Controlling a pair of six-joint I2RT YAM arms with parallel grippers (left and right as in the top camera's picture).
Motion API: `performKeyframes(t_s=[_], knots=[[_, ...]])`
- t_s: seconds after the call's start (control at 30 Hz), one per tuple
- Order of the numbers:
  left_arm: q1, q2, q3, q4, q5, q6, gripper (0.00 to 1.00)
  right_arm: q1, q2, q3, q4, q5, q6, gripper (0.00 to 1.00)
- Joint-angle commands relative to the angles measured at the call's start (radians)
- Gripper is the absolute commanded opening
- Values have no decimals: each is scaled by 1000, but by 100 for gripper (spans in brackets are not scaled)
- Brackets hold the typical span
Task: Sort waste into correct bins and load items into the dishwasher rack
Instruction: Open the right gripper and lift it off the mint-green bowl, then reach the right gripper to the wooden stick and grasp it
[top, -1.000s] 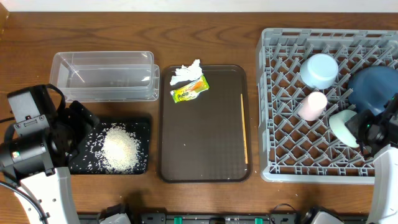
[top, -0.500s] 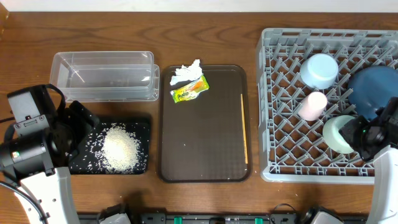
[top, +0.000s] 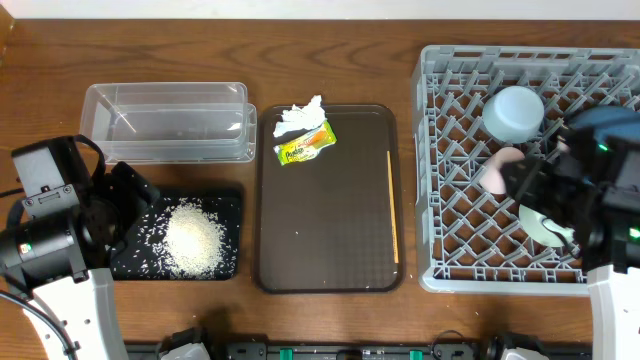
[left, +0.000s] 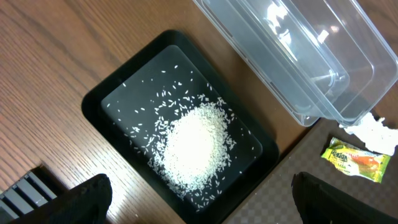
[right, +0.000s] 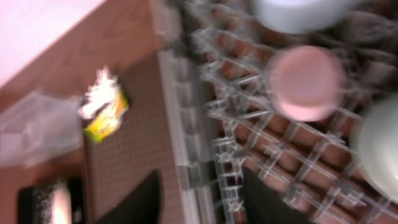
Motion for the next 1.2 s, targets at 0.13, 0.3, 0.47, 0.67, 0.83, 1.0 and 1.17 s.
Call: performKeyframes(t_s=[0.13,0.3,0.47,0.67,0.83,1.0,1.17], knots=[[5,3,10,-3,-6,-1,95,404,177,299,-131,230,-18,77],[5,3,10,-3,-6,-1,95,604,404,451,-224,328,-12,97],[5,3,10,-3,-6,-1,95,700,612,502,-277,334,10,99],[5,3,10,-3,-6,-1,95,777,758,501,-270,331,10,99],[5,3,10,-3,-6,-1,95,804,816,499,-247,359,10,99],[5,3,10,-3,-6,-1,95,805,871,499,-232,487,142,99],[5,3,10,-3,-6,-1,95,804,962,499,-202,530,153,99]])
